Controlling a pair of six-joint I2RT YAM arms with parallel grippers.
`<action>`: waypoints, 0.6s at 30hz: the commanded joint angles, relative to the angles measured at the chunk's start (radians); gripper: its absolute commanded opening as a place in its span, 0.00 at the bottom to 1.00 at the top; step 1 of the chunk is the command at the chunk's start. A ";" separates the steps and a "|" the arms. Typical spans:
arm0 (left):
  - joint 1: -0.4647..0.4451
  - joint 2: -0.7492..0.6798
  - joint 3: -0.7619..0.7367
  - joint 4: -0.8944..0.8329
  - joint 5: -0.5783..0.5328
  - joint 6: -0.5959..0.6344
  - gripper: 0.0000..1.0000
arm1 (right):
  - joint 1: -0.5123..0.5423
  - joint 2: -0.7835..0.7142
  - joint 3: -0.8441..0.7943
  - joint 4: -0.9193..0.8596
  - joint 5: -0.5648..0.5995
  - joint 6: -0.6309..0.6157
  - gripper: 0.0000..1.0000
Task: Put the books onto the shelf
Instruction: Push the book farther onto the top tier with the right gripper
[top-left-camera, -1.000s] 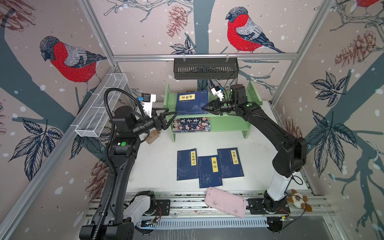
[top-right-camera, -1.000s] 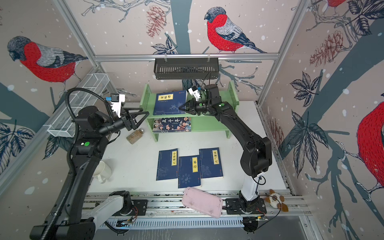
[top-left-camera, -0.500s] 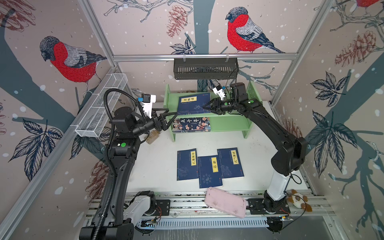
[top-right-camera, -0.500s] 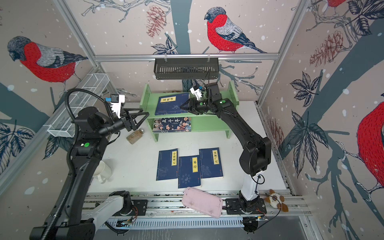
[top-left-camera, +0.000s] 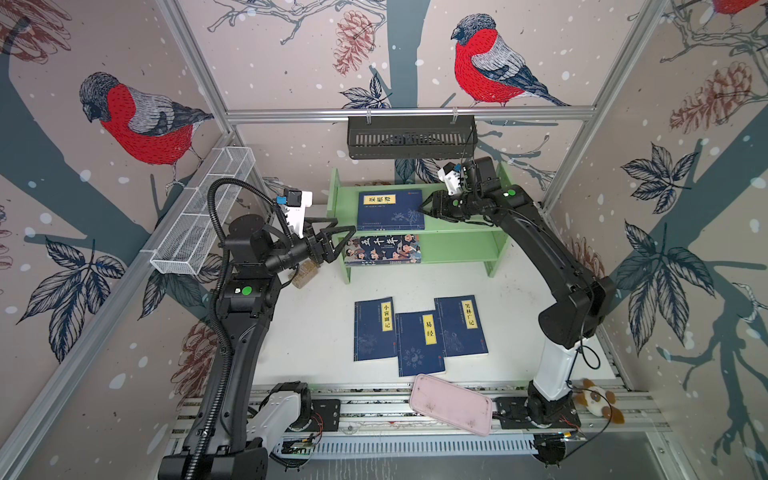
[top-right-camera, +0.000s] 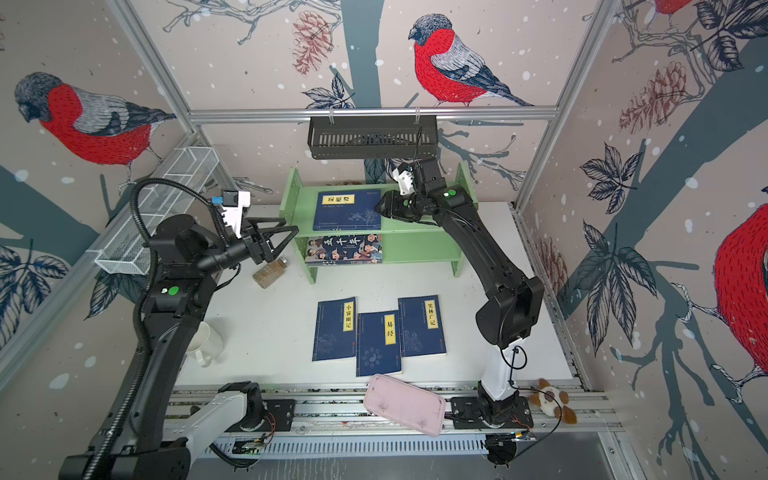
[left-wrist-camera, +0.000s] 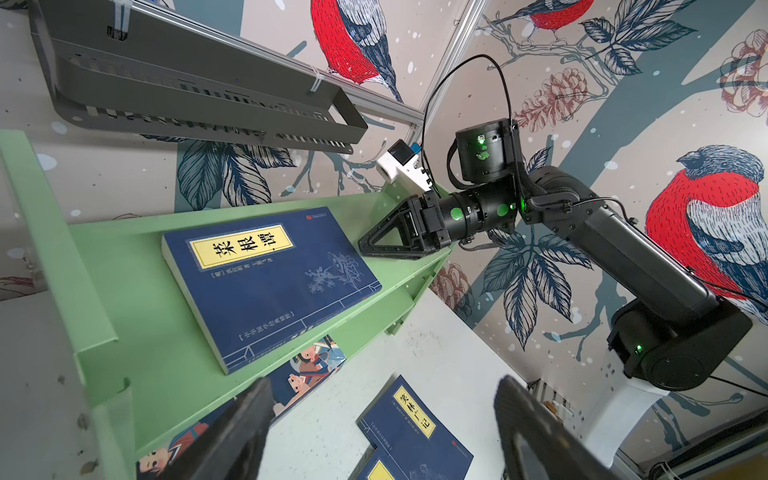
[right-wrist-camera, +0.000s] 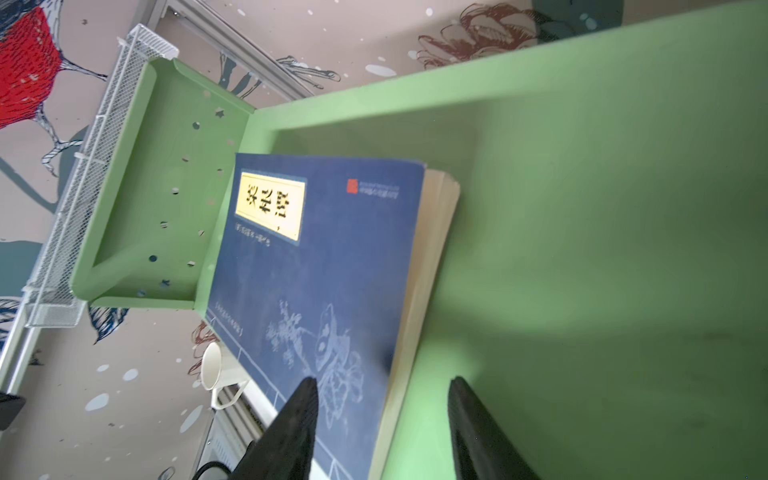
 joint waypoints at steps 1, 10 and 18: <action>0.002 0.000 0.000 0.009 0.010 0.031 0.84 | 0.000 0.041 0.052 -0.022 0.053 -0.030 0.52; 0.002 -0.001 0.008 -0.024 -0.026 0.077 0.84 | 0.013 0.144 0.160 -0.056 0.027 -0.044 0.49; 0.001 0.003 0.003 -0.021 -0.031 0.081 0.85 | 0.040 0.142 0.160 -0.044 0.017 -0.037 0.48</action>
